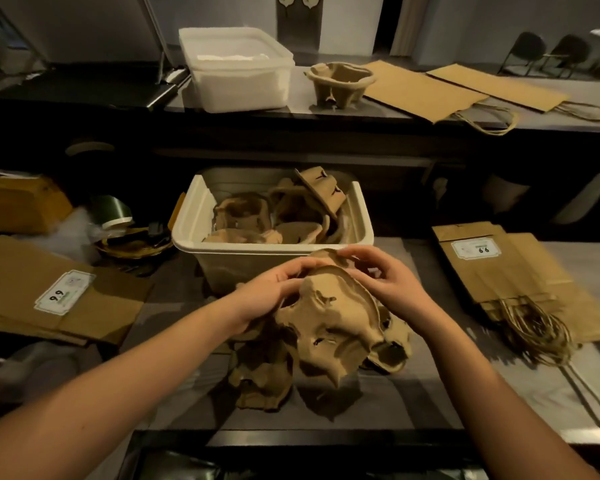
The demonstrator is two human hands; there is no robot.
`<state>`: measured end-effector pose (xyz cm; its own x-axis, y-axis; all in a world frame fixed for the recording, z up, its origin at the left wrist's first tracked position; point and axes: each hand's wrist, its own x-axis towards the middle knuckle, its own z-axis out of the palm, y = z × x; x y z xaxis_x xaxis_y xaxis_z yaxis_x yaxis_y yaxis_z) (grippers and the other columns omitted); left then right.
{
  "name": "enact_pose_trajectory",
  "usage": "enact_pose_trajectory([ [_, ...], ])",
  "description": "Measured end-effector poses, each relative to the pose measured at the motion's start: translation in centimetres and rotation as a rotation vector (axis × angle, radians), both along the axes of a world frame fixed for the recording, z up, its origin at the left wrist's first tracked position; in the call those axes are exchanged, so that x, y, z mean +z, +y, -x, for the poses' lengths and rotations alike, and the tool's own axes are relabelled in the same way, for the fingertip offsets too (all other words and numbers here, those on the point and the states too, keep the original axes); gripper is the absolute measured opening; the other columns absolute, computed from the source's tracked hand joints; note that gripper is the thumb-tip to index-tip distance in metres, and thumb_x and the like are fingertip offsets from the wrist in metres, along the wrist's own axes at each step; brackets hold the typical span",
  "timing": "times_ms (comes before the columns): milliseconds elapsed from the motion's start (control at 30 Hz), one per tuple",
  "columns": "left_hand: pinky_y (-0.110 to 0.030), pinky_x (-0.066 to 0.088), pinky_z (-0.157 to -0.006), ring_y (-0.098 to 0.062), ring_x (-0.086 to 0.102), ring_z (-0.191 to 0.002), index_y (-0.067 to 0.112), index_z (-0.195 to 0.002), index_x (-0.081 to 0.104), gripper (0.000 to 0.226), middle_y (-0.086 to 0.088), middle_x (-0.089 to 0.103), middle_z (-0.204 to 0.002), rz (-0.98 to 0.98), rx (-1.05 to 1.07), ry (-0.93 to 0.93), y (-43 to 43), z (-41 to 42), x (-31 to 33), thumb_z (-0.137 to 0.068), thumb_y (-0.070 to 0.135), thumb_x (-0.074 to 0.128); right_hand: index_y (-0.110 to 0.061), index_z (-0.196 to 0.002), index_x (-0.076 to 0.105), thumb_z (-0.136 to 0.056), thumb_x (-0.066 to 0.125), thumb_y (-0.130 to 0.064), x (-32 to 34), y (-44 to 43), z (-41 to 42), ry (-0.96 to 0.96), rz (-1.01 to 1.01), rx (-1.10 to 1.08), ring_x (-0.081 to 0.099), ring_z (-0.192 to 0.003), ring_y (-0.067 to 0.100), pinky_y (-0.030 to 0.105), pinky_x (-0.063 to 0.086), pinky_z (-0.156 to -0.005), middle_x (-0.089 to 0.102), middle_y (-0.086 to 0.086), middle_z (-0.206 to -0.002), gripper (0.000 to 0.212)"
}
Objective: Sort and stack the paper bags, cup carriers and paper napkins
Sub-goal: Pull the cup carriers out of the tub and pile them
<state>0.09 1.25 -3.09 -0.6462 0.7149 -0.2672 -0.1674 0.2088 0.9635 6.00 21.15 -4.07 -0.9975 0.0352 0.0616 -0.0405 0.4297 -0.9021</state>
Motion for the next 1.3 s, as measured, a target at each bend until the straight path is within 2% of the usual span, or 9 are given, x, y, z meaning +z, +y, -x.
enact_pose_trajectory([
  [133,-0.023,0.048,-0.09,-0.004,0.058,-0.106,0.039,-0.107,0.058,0.03,0.014,0.057,-0.117,0.06,-0.102,0.067,1.4,-0.5,-0.9,-0.096,0.014,0.047,-0.027,-0.099,0.059,-0.091,0.051,-0.001,-1.3,1.3,-1.7,-0.021,0.13,-0.171,0.06,-0.096,0.017,0.031,0.052,-0.081,0.062,-0.002,-0.101,0.029],
  [200,-0.017,0.048,-0.086,0.003,0.06,-0.1,0.037,-0.107,0.058,0.029,0.014,0.061,-0.111,0.072,-0.122,0.096,2.1,-0.8,-1.4,-0.097,0.013,0.045,-0.024,-0.096,0.058,-0.09,0.047,0.004,-2.0,1.8,-2.3,-0.03,0.179,-0.296,0.06,-0.09,0.02,0.037,0.052,-0.078,0.061,0.002,-0.098,0.03],
  [267,-0.01,0.048,-0.076,0.01,0.061,-0.088,0.033,-0.109,0.057,0.03,0.011,0.062,-0.105,0.094,-0.136,0.132,2.5,-1.0,-2.1,-0.098,0.009,0.041,-0.024,-0.093,0.058,-0.091,0.045,0.003,-2.5,2.8,-2.7,-0.038,0.251,-0.444,0.059,-0.087,0.018,0.035,0.051,-0.075,0.061,0.002,-0.096,0.03],
  [433,-0.021,0.035,-0.103,-0.002,0.047,-0.117,0.045,-0.108,0.054,0.035,0.014,0.051,-0.126,0.301,-0.331,0.421,2.0,-1.7,-5.8,-0.099,0.015,0.042,-0.015,-0.102,0.059,-0.091,0.046,0.001,-3.5,5.4,-3.2,-0.161,0.648,-0.741,0.058,-0.075,0.016,0.026,0.049,-0.061,0.062,0.008,-0.09,0.023],
  [600,-0.028,0.037,-0.103,-0.005,0.044,-0.123,0.037,-0.122,0.056,0.033,0.014,0.052,-0.132,0.447,-0.423,0.642,2.9,-2.6,-7.7,-0.1,0.02,0.038,-0.011,-0.098,0.063,-0.091,0.05,-0.001,-5.1,5.5,-2.5,-0.347,0.77,-0.677,0.061,-0.072,0.017,0.024,0.052,-0.06,0.066,0.009,-0.085,0.017],
  [900,-0.026,0.038,-0.078,-0.015,0.049,-0.114,0.029,-0.13,0.049,0.037,0.007,0.05,-0.128,0.523,-0.296,1.283,3.1,-3.5,-8.1,-0.095,0.018,0.048,-0.017,-0.091,0.064,-0.094,0.048,-0.009,-6.6,5.0,-0.1,-0.327,0.403,-0.609,0.06,-0.078,0.019,0.028,0.048,-0.063,0.065,0.007,-0.089,0.018],
  [1033,-0.026,0.047,-0.051,-0.016,0.062,-0.083,0.028,-0.093,0.067,0.04,0.005,0.064,-0.095,0.464,-0.276,1.399,3.0,-2.4,-8.4,-0.06,0.016,0.085,-0.018,-0.089,0.064,-0.093,0.051,-0.01,-7.0,5.3,0.4,-0.322,0.269,-0.611,0.06,-0.087,0.02,0.034,0.05,-0.079,0.065,0.005,-0.093,0.016],
  [1167,-0.022,0.047,-0.052,-0.012,0.06,-0.082,0.031,-0.084,0.067,0.041,0.008,0.063,-0.091,0.455,-0.264,1.416,2.9,-1.4,-8.2,-0.051,0.021,0.088,-0.017,-0.091,0.064,-0.095,0.049,-0.013,-7.2,5.7,0.8,-0.361,0.295,-0.635,0.06,-0.093,0.02,0.037,0.048,-0.089,0.064,0.006,-0.095,0.016],
  [1300,-0.019,0.047,-0.055,-0.008,0.06,-0.081,0.034,-0.081,0.067,0.039,0.012,0.063,-0.088,0.456,-0.3,1.452,2.5,-0.8,-8.5,-0.049,0.029,0.089,-0.013,-0.095,0.064,-0.096,0.048,-0.012,-7.2,5.7,1.2,-0.337,0.301,-0.655,0.058,-0.084,0.015,0.028,0.047,-0.078,0.063,0.003,-0.088,0.016],
])
